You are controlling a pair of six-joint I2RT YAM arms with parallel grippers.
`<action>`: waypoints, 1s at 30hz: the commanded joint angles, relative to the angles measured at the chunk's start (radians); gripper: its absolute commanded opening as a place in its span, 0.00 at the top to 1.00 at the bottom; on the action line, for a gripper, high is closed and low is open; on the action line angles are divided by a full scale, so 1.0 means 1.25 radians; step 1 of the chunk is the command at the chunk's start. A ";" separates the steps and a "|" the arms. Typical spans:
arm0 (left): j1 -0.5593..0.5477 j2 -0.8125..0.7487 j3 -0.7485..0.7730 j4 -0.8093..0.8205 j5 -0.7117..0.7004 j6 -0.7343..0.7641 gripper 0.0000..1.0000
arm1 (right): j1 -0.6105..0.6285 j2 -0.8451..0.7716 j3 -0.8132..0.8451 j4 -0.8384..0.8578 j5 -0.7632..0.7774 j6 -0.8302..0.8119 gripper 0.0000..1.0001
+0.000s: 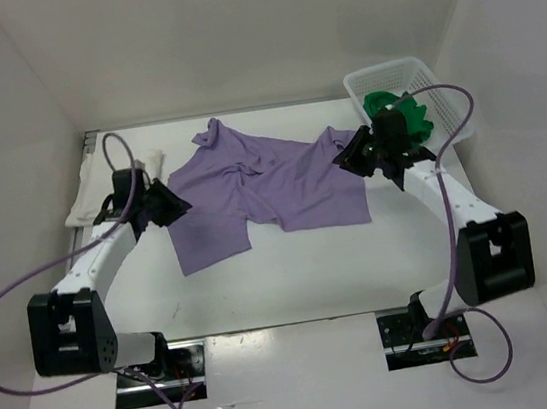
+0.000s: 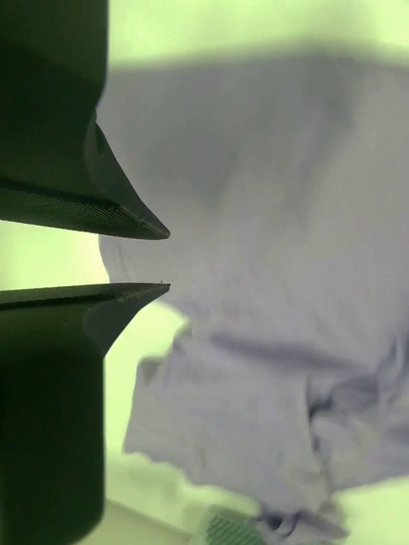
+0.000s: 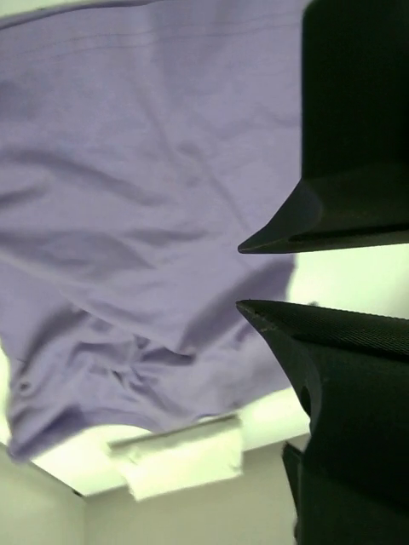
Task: Fold and stack the t-shirts
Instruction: Flatten out the tshirt
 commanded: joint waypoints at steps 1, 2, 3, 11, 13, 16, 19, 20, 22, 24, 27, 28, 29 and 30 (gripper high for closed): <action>0.069 -0.093 -0.165 -0.047 -0.025 -0.084 0.65 | 0.009 -0.091 -0.104 -0.044 -0.017 0.002 0.68; 0.088 -0.110 -0.196 -0.055 -0.006 -0.121 0.61 | 0.009 -0.110 -0.122 -0.044 -0.026 0.002 0.70; 0.116 -0.119 -0.220 -0.055 0.002 -0.134 0.61 | 0.009 -0.147 -0.156 -0.055 -0.026 0.002 0.70; 0.147 -0.127 -0.293 -0.127 -0.036 -0.150 0.50 | 0.009 -0.238 -0.254 -0.102 -0.002 0.009 0.65; 0.147 -0.127 -0.335 -0.101 -0.026 -0.169 0.47 | 0.009 -0.238 -0.263 -0.093 -0.002 0.009 0.63; 0.147 -0.127 -0.359 -0.071 -0.002 -0.176 0.49 | 0.009 -0.222 -0.272 -0.086 -0.002 0.009 0.62; 0.147 -0.120 -0.359 -0.071 -0.002 -0.162 0.63 | 0.009 -0.197 -0.281 -0.071 0.017 0.018 0.62; 0.147 -0.120 -0.359 -0.071 -0.002 -0.161 0.65 | 0.009 -0.189 -0.281 -0.061 0.024 0.025 0.60; 0.147 -0.120 -0.359 -0.071 0.005 -0.153 0.70 | 0.009 -0.176 -0.281 -0.054 0.058 0.033 0.56; 0.147 -0.120 -0.359 -0.071 0.005 -0.144 0.76 | 0.001 -0.166 -0.288 -0.045 0.095 0.033 0.54; 0.147 -0.120 -0.359 -0.078 0.005 -0.137 0.83 | -0.010 -0.149 -0.295 -0.037 0.132 0.047 0.51; 0.147 -0.120 -0.352 -0.085 0.005 -0.137 0.89 | -0.010 -0.140 -0.295 -0.037 0.163 0.058 0.51; 0.147 -0.120 -0.342 -0.085 0.005 -0.127 0.92 | -0.010 -0.140 -0.295 -0.029 0.175 0.058 0.51; 0.147 -0.120 -0.333 -0.093 0.005 -0.117 0.95 | -0.010 -0.129 -0.303 -0.029 0.197 0.068 0.51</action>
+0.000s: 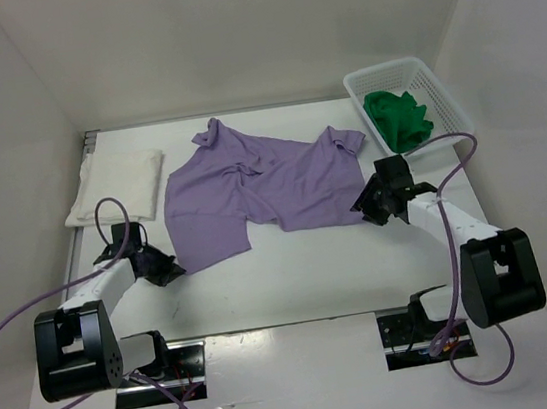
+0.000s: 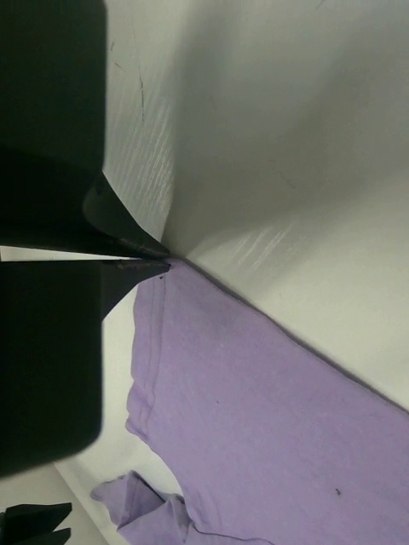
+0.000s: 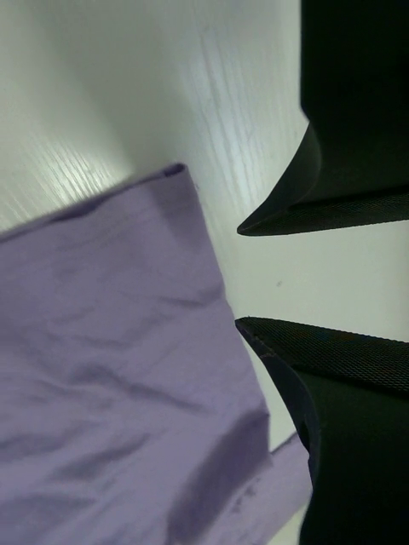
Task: Fold and stack the t-shirts
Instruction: Flatten out the tshirt
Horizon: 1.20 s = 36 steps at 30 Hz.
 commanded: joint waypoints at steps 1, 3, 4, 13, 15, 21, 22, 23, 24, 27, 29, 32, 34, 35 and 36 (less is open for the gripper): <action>0.004 0.001 0.040 -0.024 0.005 0.033 0.98 | -0.005 0.032 -0.014 0.044 0.105 0.026 0.51; 0.004 0.008 0.063 -0.033 0.005 0.043 1.00 | -0.005 0.039 -0.014 0.044 0.122 0.034 0.51; 0.004 0.008 0.076 -0.033 0.005 0.051 1.00 | -0.005 0.049 -0.014 0.036 0.139 0.043 0.51; -0.043 0.015 0.160 0.015 0.012 0.077 1.00 | -0.005 0.091 -0.032 0.029 0.213 0.075 0.51; -0.058 0.015 0.161 0.023 0.019 0.077 1.00 | -0.005 0.107 -0.022 0.029 0.213 0.075 0.55; -0.082 0.023 0.168 0.054 0.035 0.077 1.00 | -0.005 0.121 -0.013 0.036 0.205 0.082 0.62; -0.082 0.023 0.176 0.062 0.035 0.077 1.00 | -0.005 0.133 -0.013 0.036 0.205 0.082 0.65; -0.082 0.030 0.177 0.062 0.035 0.077 1.00 | -0.005 0.142 -0.002 0.036 0.195 0.082 0.66; -0.089 0.030 0.185 0.070 0.043 0.077 1.00 | -0.005 0.162 0.011 0.036 0.195 0.082 0.68; -0.089 0.030 0.194 0.079 0.043 0.077 1.00 | -0.005 0.186 0.038 0.036 0.187 0.074 0.78; -0.089 0.030 0.194 0.079 0.050 0.077 1.00 | -0.005 0.195 0.047 0.045 0.178 0.064 0.91; -0.089 0.041 0.257 0.089 0.050 0.084 1.00 | -0.005 0.189 0.079 0.027 0.164 0.055 1.00; -0.089 0.073 0.320 0.096 0.039 0.095 1.00 | 0.037 0.117 0.120 -0.019 0.184 0.055 1.00; -0.081 0.086 0.399 0.096 0.049 0.103 1.00 | 0.038 0.086 0.139 -0.042 0.184 0.055 1.00; -0.081 0.101 0.444 0.096 0.066 0.103 1.00 | 0.049 0.020 0.183 -0.066 0.184 0.044 1.00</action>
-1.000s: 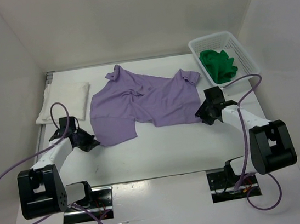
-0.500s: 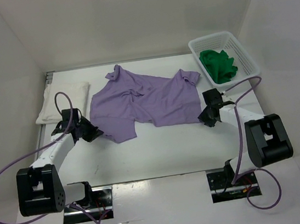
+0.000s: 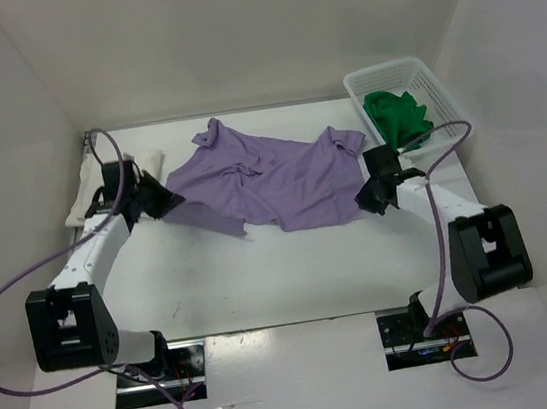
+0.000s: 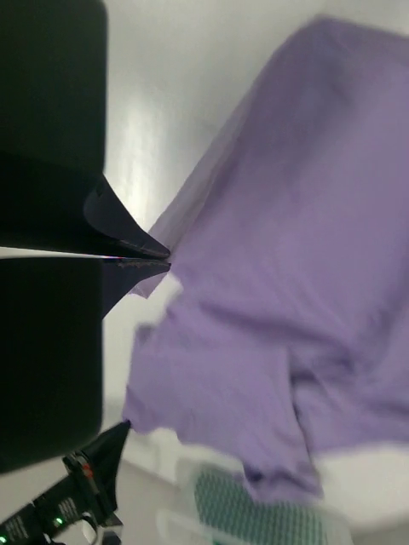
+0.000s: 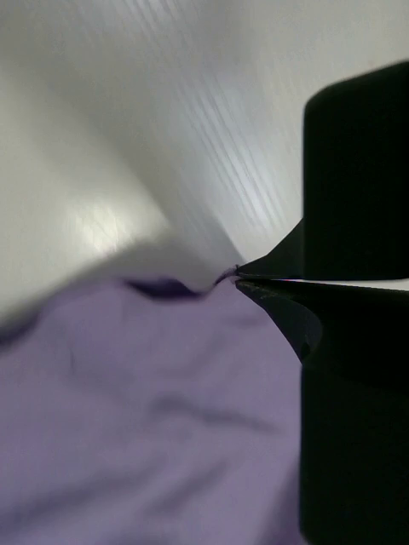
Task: Fold and stack the t-shirts
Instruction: Flatten out the tshirt
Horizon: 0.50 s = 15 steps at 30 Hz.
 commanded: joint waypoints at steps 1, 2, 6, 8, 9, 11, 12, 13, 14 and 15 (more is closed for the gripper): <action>0.014 0.038 0.186 0.057 0.039 0.036 1.00 | 0.031 -0.169 0.136 -0.073 0.012 -0.028 1.00; 0.028 0.060 0.231 0.048 0.047 0.036 1.00 | 0.031 -0.200 0.166 -0.119 0.012 -0.049 1.00; 0.079 0.057 0.416 0.029 0.110 -0.008 1.00 | 0.031 -0.271 0.431 -0.239 -0.033 -0.122 1.00; 0.120 0.025 0.521 -0.001 0.118 -0.020 1.00 | 0.031 -0.271 0.537 -0.299 -0.042 -0.150 1.00; 0.137 0.014 0.558 -0.012 0.132 -0.027 1.00 | 0.031 -0.271 0.637 -0.313 -0.042 -0.175 1.00; 0.185 -0.026 0.648 -0.030 0.169 -0.057 1.00 | 0.031 -0.254 0.746 -0.343 -0.060 -0.196 1.00; 0.197 -0.039 0.677 -0.037 0.178 -0.067 1.00 | 0.039 -0.247 0.856 -0.371 -0.060 -0.205 1.00; 0.207 -0.062 0.705 -0.053 0.197 -0.074 1.00 | 0.039 -0.247 0.907 -0.380 -0.068 -0.213 1.00; 0.207 -0.072 0.732 -0.065 0.197 -0.074 1.00 | 0.039 -0.239 0.953 -0.380 -0.068 -0.213 1.00; 0.217 -0.081 0.761 -0.081 0.190 -0.074 1.00 | 0.046 -0.232 1.037 -0.388 -0.075 -0.213 1.00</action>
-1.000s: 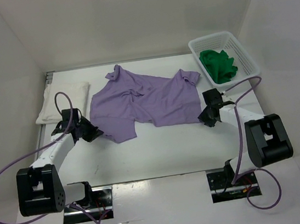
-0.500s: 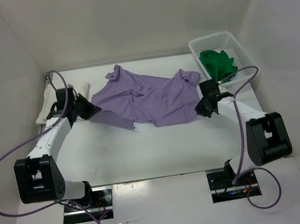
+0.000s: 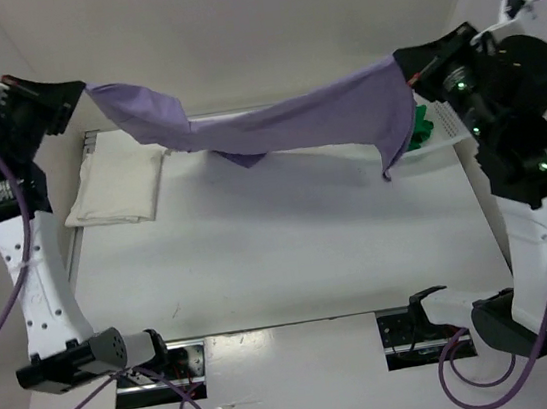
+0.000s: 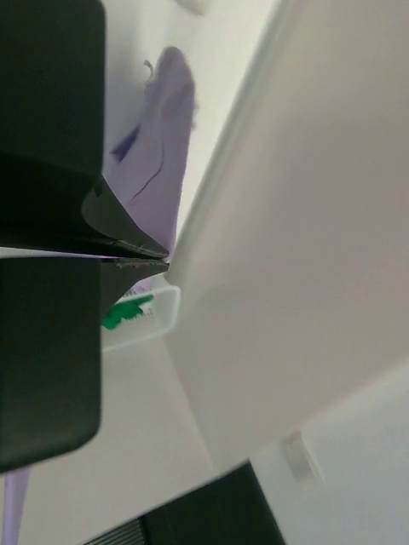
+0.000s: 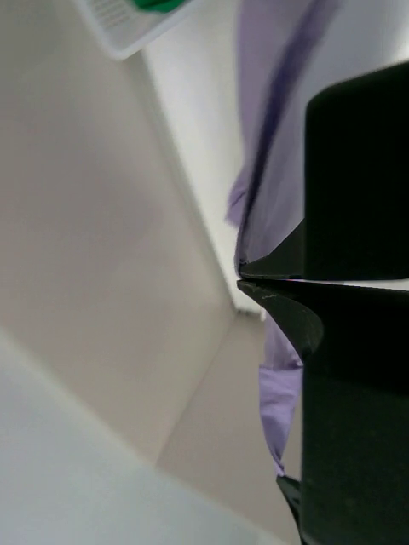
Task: Fold and stack the t-shirts
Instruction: Flatten out the tshirt
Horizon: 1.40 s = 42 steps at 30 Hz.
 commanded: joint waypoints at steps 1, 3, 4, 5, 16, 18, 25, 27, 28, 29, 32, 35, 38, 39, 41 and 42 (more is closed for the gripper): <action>0.010 -0.080 0.153 -0.056 0.043 -0.029 1.00 | 0.014 0.005 0.187 -0.083 -0.040 -0.045 1.00; 0.010 -0.087 0.228 -0.087 0.013 -0.006 1.00 | 0.021 0.028 0.289 -0.083 -0.062 -0.045 1.00; 0.010 -0.087 0.309 -0.112 -0.003 0.003 1.00 | 0.021 0.037 0.324 -0.083 -0.062 -0.037 1.00; 0.010 -0.075 0.348 -0.120 -0.036 0.018 1.00 | 0.029 0.049 0.389 -0.083 -0.072 -0.037 1.00; 0.001 0.106 0.227 -0.017 -0.036 0.026 1.00 | 0.002 0.317 0.285 0.083 -0.159 -0.054 1.00; -0.014 0.175 0.227 -0.017 -0.075 0.041 1.00 | -0.027 0.388 0.305 0.090 -0.197 -0.054 1.00; -0.029 0.421 0.388 -0.008 -0.041 0.026 1.00 | -0.027 0.718 0.680 0.031 -0.206 -0.042 1.00; -0.029 0.455 0.443 0.002 -0.041 0.017 1.00 | -0.050 0.732 0.680 0.091 -0.242 0.006 1.00; -0.029 0.464 0.513 0.002 -0.041 0.006 1.00 | -0.050 0.732 0.689 0.106 -0.263 0.020 1.00; -0.021 0.472 0.544 0.002 -0.041 -0.009 1.00 | -0.062 0.732 0.705 0.115 -0.271 0.028 1.00; 0.011 0.455 0.581 0.046 -0.005 -0.062 1.00 | -0.083 0.701 0.731 0.151 -0.306 0.063 1.00; 0.031 0.426 0.608 0.062 -0.005 -0.070 1.00 | -0.121 0.668 0.731 0.180 -0.349 0.096 1.00; 0.038 0.401 0.646 0.062 -0.023 -0.062 1.00 | -0.130 0.646 0.731 0.188 -0.357 0.096 1.00; 0.038 0.401 0.646 0.062 -0.033 -0.053 1.00 | -0.130 0.631 0.709 0.188 -0.357 0.096 1.00; 0.038 0.379 0.654 0.050 -0.041 -0.035 1.00 | -0.138 0.619 0.668 0.164 -0.357 0.080 1.00; 0.038 0.369 0.633 0.050 -0.041 -0.016 1.00 | -0.138 0.602 0.606 0.157 -0.365 0.071 1.00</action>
